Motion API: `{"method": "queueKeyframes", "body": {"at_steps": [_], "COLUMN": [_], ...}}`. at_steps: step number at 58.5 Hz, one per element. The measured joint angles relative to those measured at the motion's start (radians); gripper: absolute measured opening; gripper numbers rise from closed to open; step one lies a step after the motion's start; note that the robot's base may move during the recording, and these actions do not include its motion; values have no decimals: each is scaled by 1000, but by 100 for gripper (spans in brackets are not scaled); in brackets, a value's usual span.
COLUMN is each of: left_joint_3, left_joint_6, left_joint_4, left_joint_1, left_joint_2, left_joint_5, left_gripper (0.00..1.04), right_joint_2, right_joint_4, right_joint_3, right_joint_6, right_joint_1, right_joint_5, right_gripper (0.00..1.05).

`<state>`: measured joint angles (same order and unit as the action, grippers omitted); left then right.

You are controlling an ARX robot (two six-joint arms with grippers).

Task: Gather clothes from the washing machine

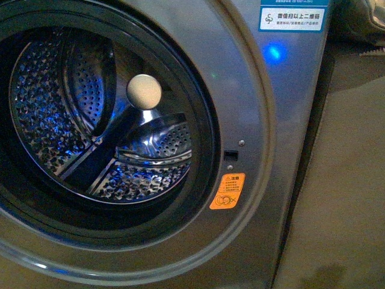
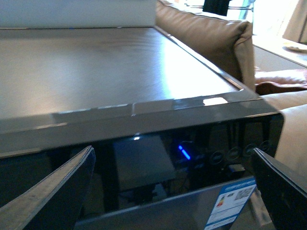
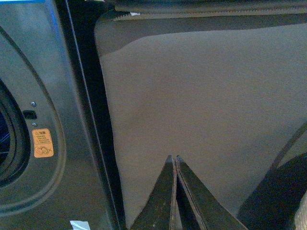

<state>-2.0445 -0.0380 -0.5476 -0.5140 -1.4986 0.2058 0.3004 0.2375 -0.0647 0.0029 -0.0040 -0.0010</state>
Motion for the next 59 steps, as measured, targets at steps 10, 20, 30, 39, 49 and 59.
{"method": "queueKeyframes", "body": {"at_steps": [10, 20, 30, 39, 49, 59], "left_joint_3": [261, 551, 909, 1188, 1440, 1603], "left_joint_6": [-83, -174, -24, 12, 24, 31], "left_joint_4": [21, 32, 394, 543, 636, 700], "left_joint_1": [98, 115, 127, 207, 275, 336], "left_joint_2": [193, 344, 544, 709, 810, 905], "left_joint_5": [58, 112, 150, 101, 19, -32], "left_gripper": [98, 98, 71, 48, 20, 4], "right_joint_2": [-45, -101, -182, -294, -296, -296], "right_joint_4": [-29, -39, -135, -232, -237, -237], "right_joint_3": [18, 61, 60, 60, 60, 60], "right_joint_6": [0, 0, 0, 0, 0, 0], "right_joint_1": [0, 0, 0, 0, 0, 0], "right_joint_5": [0, -1, 0, 0, 0, 0], "right_gripper": [2, 2, 2, 2, 2, 2]}}
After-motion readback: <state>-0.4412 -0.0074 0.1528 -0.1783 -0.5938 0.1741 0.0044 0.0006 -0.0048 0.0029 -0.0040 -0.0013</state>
